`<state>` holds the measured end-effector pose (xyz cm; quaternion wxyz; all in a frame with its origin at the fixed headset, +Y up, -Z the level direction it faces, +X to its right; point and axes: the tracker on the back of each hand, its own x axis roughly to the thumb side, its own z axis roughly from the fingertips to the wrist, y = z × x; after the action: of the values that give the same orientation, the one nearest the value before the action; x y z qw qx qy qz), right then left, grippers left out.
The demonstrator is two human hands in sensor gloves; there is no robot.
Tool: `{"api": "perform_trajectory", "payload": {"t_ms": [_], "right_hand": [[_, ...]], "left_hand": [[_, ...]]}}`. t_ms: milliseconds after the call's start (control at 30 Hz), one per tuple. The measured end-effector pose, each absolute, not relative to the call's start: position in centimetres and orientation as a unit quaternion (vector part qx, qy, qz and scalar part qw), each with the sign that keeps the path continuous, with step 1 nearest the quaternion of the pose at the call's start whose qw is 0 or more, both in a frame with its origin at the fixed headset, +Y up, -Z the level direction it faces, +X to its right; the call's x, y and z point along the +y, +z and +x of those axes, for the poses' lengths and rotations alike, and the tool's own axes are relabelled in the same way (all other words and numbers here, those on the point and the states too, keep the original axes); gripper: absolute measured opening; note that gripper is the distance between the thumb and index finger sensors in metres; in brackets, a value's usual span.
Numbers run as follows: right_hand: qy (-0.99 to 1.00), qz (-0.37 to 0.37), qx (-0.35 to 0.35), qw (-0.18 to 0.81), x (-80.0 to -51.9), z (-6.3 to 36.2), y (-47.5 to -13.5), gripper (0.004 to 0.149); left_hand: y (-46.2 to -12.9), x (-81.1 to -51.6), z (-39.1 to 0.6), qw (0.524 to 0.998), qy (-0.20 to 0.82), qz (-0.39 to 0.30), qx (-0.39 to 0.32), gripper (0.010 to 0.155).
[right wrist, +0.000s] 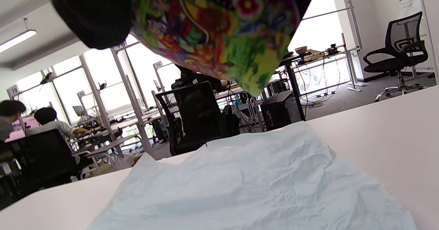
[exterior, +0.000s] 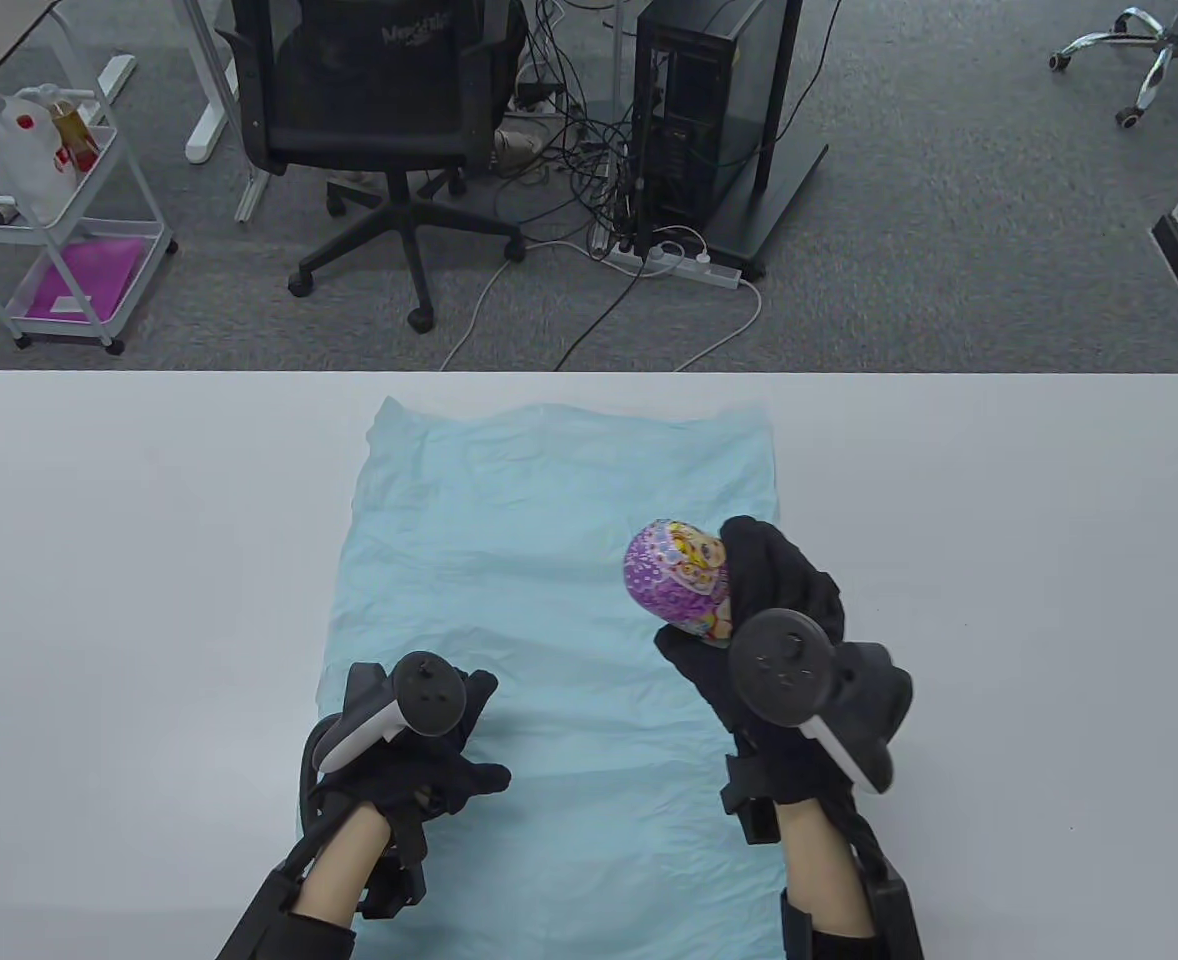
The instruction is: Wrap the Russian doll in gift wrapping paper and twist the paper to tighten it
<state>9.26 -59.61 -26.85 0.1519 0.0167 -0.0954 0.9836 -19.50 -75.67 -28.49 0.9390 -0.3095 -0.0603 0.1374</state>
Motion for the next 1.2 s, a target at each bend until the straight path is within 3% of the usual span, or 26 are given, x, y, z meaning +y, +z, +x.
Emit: {"api": "perform_trajectory", "payload": {"t_ms": [267,367,433,733,1200], "right_hand": [[0.998,0.042,-0.021,0.037,-65.3,1.6,-30.2,0.100],[0.996,0.050,-0.070,0.017,-67.2,0.2,-30.9,0.099],[0.998,0.057,-0.018,0.000,-68.4,-0.9,-31.5,0.098],[0.994,0.064,0.044,-0.079,-72.1,-3.4,-32.4,0.099],[0.987,0.070,0.086,-0.112,-74.3,-4.1,-32.7,0.098]], "left_hand": [[-28.7,-75.6,-19.8,0.939,0.145,-0.307,-0.059,0.091],[-28.7,-75.6,-19.9,0.938,0.149,-0.307,-0.059,0.090],[-28.7,-75.6,-19.9,0.938,0.151,-0.307,-0.060,0.090],[-28.8,-75.6,-20.1,0.937,0.152,-0.309,-0.059,0.085],[-28.7,-75.5,-20.0,0.937,0.142,-0.314,-0.060,0.079]]}}
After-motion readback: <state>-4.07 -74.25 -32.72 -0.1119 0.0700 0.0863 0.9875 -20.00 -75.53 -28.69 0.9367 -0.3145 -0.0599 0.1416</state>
